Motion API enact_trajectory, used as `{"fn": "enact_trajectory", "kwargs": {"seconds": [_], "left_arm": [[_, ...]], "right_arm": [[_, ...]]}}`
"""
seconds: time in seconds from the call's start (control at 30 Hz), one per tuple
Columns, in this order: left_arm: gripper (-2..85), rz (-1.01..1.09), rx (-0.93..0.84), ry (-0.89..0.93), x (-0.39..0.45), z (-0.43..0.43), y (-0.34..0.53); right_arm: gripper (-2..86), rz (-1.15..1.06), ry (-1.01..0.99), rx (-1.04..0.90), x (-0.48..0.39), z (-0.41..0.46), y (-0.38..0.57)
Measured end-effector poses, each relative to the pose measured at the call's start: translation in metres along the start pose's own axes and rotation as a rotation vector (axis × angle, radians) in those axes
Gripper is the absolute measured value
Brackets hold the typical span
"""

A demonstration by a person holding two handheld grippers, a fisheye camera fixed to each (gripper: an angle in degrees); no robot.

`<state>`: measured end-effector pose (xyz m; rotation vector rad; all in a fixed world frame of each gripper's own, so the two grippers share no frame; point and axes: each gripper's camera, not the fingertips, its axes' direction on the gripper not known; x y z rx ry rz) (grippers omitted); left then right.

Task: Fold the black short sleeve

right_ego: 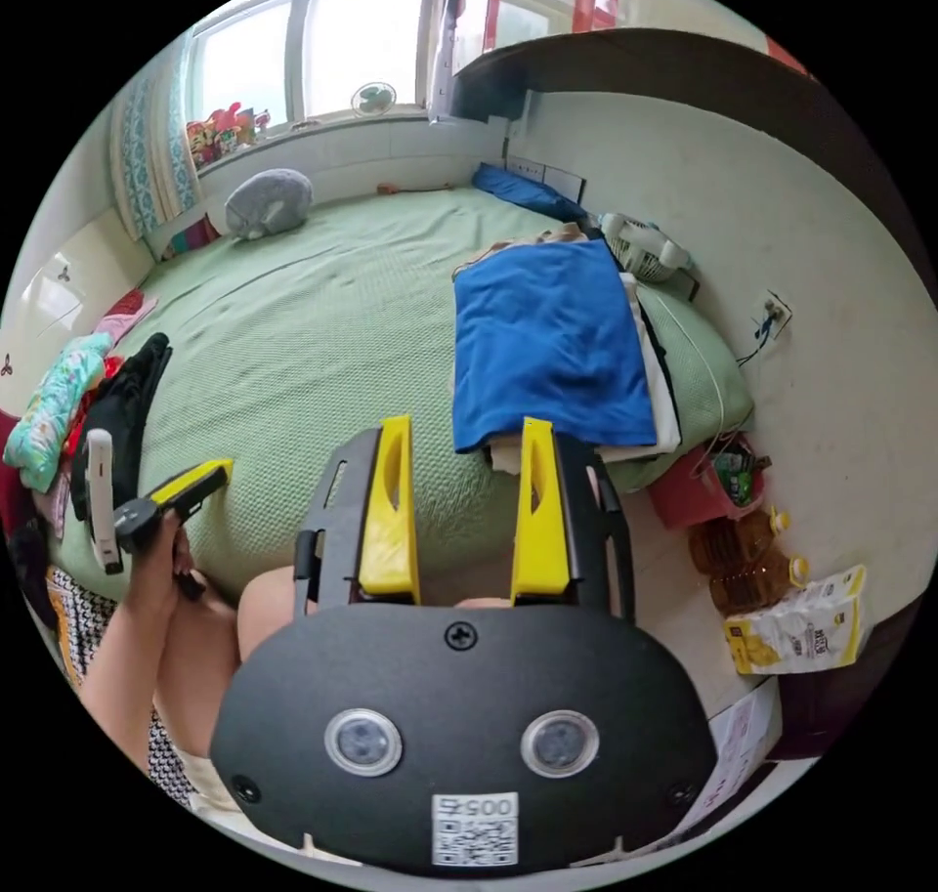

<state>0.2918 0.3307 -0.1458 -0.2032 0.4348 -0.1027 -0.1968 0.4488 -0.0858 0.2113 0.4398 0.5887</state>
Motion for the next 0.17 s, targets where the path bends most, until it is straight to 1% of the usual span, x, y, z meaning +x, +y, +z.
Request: {"fn": "enact_trajectory", "kwargs": {"seconds": [0.07,0.17], "left_arm": [[-0.6,-0.006,0.005,0.020,0.001,0.010,0.002],[-0.6,-0.010,0.000,0.037,0.003,0.025,0.004]], "right_arm": [[13.3,0.041,-0.030,-0.010,0.005,0.008,-0.022],[12.3,0.039,0.070,-0.081,0.007,0.036,-0.051]]}}
